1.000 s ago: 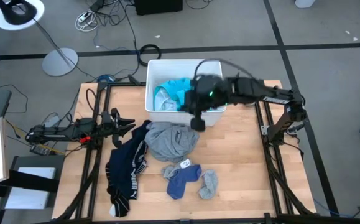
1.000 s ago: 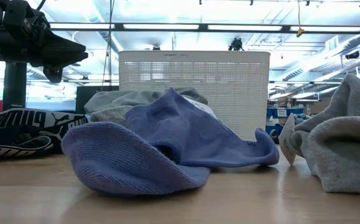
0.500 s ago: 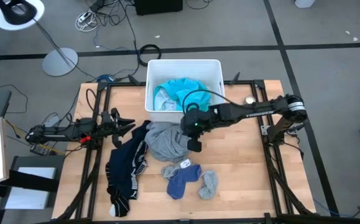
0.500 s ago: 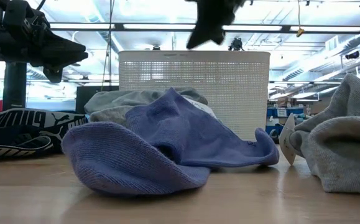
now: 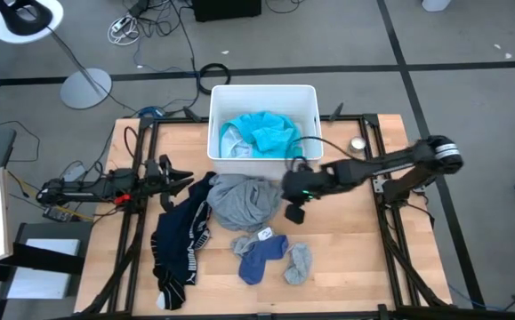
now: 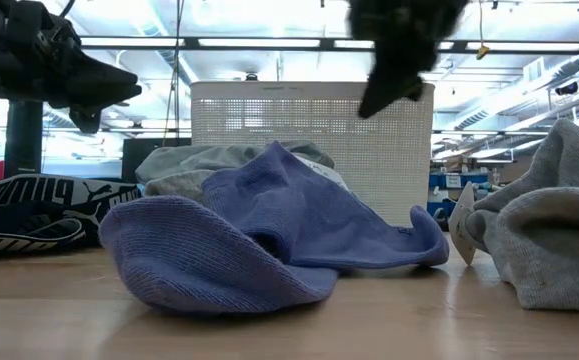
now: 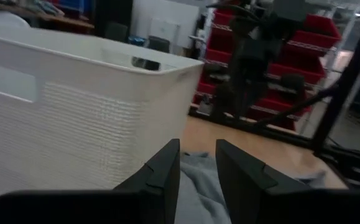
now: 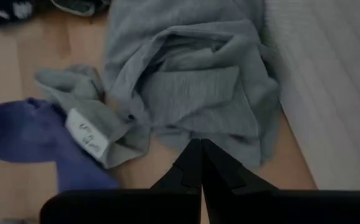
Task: Sort clothes
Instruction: Put the dark blue boxer into the white laundry bin
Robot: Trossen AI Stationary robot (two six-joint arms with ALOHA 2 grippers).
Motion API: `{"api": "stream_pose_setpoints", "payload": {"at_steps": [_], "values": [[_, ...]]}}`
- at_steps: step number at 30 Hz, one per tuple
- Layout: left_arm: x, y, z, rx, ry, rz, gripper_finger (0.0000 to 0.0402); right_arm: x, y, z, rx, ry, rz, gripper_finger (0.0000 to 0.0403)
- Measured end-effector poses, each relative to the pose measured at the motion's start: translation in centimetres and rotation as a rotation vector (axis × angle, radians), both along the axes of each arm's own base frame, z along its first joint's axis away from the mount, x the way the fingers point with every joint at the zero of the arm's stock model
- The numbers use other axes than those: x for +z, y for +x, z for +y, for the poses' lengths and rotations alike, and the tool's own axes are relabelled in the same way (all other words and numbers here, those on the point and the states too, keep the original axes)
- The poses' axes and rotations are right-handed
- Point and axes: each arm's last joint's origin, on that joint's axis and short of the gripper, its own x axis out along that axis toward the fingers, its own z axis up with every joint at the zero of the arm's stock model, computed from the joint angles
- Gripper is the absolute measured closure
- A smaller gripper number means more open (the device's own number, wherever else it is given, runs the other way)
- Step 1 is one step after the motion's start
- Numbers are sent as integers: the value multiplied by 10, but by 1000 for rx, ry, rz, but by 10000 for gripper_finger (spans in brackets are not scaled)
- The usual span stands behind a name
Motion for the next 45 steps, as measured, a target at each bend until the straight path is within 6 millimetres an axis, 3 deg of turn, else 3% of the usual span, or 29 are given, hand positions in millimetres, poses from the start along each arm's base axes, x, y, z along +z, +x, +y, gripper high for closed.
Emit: {"api": "stream_pose_setpoints", "payload": {"at_steps": [5, 10, 17, 22, 27, 35, 45], "values": [[25, -4, -1, -18, -21, 65, 294, -4, -45, 8, -99, 48, -128, 403], [61, 3, -3, 10, -25, 217, 294, -12, -70, 14, -99, 59, -223, 403], [85, 40, -19, 88, -186, 601, 294, -28, -81, 14, -103, 51, -197, 403], [94, 70, -45, 175, -312, 744, 294, -29, -80, 13, -104, 20, -197, 402], [88, 87, -78, 252, -412, 823, 294, -29, -80, 13, -88, -1, -194, 402], [52, 85, -110, 431, -557, 960, 294, -29, -81, 16, -70, 3, -192, 401], [38, 93, -118, 463, -634, 1015, 294, -29, -87, 37, -21, 33, -197, 401]]}}
